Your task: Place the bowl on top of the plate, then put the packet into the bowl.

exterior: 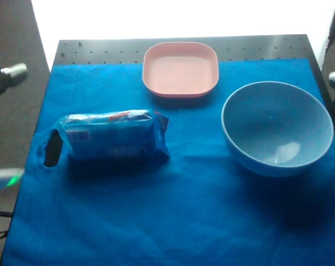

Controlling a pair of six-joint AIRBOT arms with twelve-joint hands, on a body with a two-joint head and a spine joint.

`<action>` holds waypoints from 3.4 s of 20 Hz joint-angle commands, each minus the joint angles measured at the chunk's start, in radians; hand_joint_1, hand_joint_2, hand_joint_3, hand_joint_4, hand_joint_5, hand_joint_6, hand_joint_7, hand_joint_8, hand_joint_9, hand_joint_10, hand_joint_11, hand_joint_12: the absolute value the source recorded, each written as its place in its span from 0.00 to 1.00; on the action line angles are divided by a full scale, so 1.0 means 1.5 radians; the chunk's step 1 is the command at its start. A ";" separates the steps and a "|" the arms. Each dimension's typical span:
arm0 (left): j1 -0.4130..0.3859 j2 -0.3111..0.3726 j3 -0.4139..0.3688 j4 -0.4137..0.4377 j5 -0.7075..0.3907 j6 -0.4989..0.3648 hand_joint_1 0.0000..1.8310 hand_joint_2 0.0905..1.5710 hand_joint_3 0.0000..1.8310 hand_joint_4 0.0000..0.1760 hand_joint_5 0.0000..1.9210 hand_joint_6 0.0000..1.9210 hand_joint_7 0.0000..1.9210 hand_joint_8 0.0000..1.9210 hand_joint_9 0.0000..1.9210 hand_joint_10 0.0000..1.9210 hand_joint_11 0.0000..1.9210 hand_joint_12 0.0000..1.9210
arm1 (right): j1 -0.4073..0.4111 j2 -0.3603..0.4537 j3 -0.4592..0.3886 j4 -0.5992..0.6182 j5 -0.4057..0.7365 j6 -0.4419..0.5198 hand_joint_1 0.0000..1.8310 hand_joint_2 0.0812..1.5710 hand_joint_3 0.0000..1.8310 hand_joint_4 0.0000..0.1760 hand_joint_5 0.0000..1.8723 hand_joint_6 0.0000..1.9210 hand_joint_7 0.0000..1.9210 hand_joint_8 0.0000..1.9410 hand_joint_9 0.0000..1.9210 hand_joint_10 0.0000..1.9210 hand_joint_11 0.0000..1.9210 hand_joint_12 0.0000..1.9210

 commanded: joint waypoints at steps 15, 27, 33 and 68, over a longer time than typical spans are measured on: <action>-0.008 -0.004 0.005 0.004 -0.075 -0.003 0.16 0.59 0.00 0.68 0.07 0.00 0.03 0.00 0.00 0.00 0.00 0.00 | 0.142 -0.020 0.026 -0.110 -0.007 0.003 0.36 0.59 0.00 0.31 0.07 0.00 0.05 0.00 0.02 0.00 0.00 0.00; -0.009 -0.005 0.005 0.006 -0.074 -0.006 0.33 0.51 0.00 1.00 0.00 0.00 0.00 0.00 0.00 0.00 0.00 0.00 | 0.261 -0.057 0.040 -0.291 -0.178 0.003 0.31 0.63 0.00 0.21 0.18 0.01 0.19 0.01 0.21 0.00 0.14 0.18; -0.009 -0.012 0.007 0.005 -0.075 -0.013 0.32 0.53 0.00 1.00 0.00 0.00 0.00 0.00 0.00 0.00 0.00 0.00 | 0.270 -0.072 0.057 -0.305 -0.222 0.003 0.37 0.69 0.00 0.00 0.29 0.00 0.41 0.01 0.44 0.03 0.24 0.54; -0.008 -0.023 0.014 0.005 -0.066 -0.023 0.33 0.52 0.00 1.00 0.00 0.00 0.02 0.00 0.01 0.00 0.00 0.00 | 0.458 -0.145 0.158 -0.326 -0.242 0.004 0.38 0.82 0.00 0.00 0.50 0.53 0.61 0.82 0.65 0.98 0.67 1.00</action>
